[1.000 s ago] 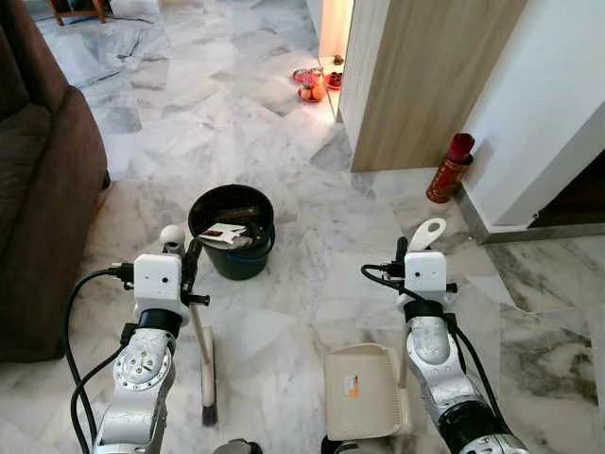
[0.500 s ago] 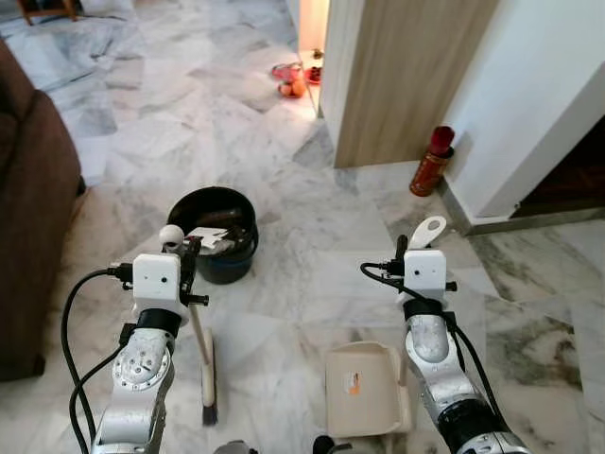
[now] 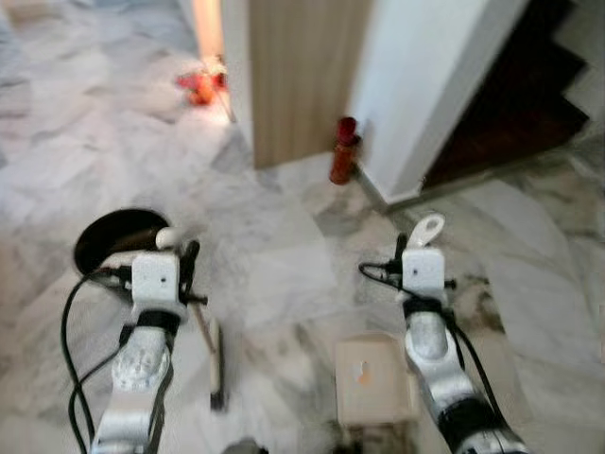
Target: Sweep floor
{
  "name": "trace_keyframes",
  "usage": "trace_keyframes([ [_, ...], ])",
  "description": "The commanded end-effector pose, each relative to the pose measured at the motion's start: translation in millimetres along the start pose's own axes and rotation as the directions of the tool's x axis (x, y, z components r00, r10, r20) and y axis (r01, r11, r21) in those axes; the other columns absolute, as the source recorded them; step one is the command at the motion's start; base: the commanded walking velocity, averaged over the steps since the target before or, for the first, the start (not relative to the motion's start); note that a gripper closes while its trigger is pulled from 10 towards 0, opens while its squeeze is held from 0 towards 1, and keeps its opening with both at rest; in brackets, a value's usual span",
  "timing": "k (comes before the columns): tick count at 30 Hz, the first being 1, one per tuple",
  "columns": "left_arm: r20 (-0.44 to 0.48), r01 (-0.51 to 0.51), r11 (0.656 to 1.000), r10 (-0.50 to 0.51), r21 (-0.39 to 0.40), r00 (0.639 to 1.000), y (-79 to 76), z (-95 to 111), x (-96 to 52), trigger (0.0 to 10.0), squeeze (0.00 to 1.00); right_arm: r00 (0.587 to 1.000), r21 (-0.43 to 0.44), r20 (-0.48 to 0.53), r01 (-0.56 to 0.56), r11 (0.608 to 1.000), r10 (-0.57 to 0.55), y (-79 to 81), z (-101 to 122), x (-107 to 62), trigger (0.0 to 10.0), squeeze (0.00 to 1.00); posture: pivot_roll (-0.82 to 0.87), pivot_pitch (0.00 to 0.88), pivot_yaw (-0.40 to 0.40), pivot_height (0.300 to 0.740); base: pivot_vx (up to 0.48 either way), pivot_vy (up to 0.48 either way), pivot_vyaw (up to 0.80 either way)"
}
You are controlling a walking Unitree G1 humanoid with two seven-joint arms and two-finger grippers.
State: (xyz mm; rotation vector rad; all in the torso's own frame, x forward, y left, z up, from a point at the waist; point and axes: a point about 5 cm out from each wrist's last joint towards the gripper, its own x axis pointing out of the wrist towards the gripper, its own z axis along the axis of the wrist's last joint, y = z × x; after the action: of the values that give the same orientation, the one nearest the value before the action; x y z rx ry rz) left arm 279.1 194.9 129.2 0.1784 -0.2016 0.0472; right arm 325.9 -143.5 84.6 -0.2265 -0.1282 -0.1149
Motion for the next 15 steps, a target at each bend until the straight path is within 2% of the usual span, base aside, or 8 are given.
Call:
trace_keyframes([
  [1, 0.017, 0.017, 1.0, -0.017, 0.0, 1.0, -6.9, 3.4, 0.1, 10.0, 0.0, 1.0, -0.02, -0.004, 0.024, 1.0, -0.024, -11.0, -3.2, 0.2, 10.0, 0.0, 0.16, 0.183, -0.008, 0.74, 0.0, -0.296, -0.8],
  [15, 0.02, 0.016, 1.0, -0.015, -0.005, 1.0, -7.3, 3.8, 0.4, 10.0, 0.0, 1.0, -0.021, -0.007, 0.023, 1.0, -0.023, -10.5, -4.2, -0.5, 10.0, 0.0, 0.16, 0.185, -0.008, 0.74, 0.0, 0.0, -0.8],
])
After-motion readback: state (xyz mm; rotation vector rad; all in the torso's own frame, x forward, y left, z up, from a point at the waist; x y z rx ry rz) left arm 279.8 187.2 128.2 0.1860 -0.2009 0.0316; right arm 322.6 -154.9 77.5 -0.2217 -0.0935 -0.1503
